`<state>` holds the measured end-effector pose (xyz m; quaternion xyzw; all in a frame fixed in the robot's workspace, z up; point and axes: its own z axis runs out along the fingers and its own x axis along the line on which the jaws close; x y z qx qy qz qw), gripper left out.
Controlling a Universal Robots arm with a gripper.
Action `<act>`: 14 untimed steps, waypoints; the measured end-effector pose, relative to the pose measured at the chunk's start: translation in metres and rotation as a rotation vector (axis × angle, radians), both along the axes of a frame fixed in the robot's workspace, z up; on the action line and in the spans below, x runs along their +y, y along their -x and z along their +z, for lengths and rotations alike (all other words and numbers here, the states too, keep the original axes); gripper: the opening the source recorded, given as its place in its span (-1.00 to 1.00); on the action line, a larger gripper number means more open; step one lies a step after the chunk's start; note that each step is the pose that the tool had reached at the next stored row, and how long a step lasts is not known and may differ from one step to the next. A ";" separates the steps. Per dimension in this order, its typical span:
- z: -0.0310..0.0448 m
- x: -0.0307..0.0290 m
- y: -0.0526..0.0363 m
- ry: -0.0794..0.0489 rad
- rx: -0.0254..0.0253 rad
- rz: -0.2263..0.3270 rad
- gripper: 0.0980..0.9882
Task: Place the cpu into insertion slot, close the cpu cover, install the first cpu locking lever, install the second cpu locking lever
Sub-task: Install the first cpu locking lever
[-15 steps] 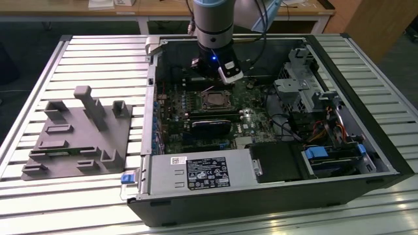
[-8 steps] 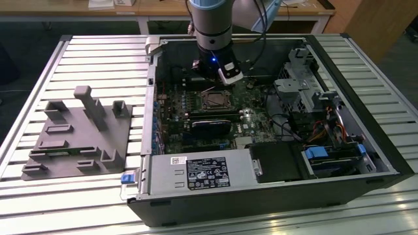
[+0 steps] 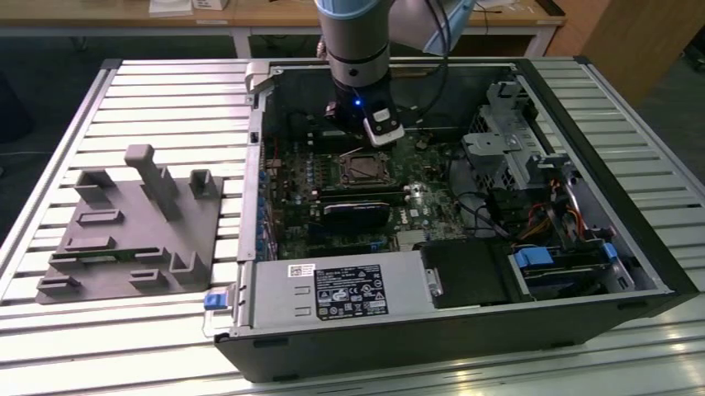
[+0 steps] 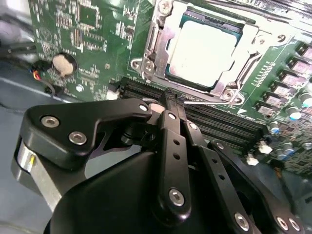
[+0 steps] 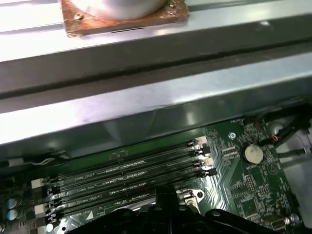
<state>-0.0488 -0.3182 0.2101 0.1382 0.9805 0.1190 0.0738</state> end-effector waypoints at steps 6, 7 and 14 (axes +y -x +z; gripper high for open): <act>-0.0016 0.0030 0.0038 0.000 -0.0001 -0.039 -0.98; -0.0017 0.0037 0.0046 0.000 -0.0001 -0.044 -0.98; -0.0030 0.0110 0.0092 0.000 -0.0001 -0.065 -0.98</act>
